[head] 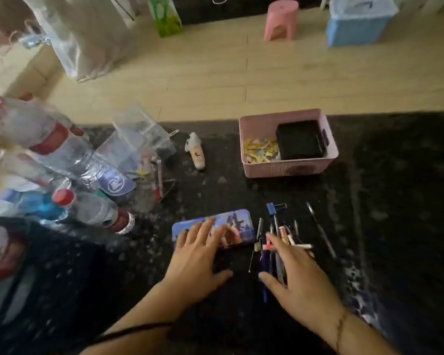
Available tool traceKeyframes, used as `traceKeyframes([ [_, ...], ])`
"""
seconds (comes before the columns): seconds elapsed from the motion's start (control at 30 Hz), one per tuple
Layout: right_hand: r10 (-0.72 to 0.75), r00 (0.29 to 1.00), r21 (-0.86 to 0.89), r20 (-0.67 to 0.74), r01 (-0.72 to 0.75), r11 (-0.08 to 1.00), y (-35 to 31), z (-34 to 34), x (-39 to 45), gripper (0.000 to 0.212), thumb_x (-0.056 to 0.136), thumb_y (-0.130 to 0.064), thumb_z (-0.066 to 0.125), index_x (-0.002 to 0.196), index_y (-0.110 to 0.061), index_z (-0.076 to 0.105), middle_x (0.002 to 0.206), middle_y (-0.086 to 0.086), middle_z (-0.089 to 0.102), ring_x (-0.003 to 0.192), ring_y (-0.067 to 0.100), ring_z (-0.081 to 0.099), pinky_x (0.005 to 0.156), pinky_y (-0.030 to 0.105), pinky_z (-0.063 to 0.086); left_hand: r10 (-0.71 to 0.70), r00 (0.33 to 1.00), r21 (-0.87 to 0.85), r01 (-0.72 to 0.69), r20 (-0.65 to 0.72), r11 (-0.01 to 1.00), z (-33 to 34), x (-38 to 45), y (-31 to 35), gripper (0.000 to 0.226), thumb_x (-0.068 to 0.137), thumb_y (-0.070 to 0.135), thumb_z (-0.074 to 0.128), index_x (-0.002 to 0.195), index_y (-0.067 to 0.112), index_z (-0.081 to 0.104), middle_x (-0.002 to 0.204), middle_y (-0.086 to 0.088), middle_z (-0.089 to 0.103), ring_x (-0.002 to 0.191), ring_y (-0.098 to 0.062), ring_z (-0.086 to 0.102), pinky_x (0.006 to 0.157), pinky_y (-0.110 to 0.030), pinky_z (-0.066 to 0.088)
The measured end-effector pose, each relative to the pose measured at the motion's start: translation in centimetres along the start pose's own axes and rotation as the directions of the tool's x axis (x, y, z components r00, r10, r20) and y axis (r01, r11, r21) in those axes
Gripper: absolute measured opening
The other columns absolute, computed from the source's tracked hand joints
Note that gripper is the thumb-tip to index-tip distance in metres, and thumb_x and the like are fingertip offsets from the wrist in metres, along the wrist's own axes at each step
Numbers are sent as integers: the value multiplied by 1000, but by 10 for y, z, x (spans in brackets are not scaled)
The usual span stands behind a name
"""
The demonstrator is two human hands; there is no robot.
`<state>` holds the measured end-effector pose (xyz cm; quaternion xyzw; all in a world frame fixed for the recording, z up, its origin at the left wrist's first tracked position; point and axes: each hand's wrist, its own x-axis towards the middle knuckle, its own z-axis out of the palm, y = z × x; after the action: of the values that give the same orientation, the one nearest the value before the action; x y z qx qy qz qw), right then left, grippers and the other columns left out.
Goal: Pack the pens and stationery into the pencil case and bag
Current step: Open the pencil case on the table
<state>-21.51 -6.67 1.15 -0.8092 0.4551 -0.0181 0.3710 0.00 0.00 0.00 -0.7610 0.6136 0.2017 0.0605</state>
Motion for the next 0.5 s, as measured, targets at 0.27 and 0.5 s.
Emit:
traceKeyframes([
  [0.27, -144, 977, -484, -159, 50, 874, 38, 113, 94, 95, 81, -66, 50, 148, -25, -2, 150, 1, 30, 143, 29, 3, 114, 53, 6, 83, 956, 151, -41, -281, 988, 108, 71, -62, 97, 67, 84, 42, 148, 39, 12, 152, 2, 27, 138, -28, 27, 111, -61, 16],
  [0.5, -189, 940, -510, -285, 18, 860, 22, 165, 35, 85, 81, -51, 59, 146, -25, 11, 132, 3, 52, 134, 28, 23, 113, 52, 11, 131, 915, 200, -56, -381, 978, 149, 3, -72, 93, 67, 85, 33, 147, 40, 17, 148, 1, 35, 128, -28, 37, 105, -53, 28],
])
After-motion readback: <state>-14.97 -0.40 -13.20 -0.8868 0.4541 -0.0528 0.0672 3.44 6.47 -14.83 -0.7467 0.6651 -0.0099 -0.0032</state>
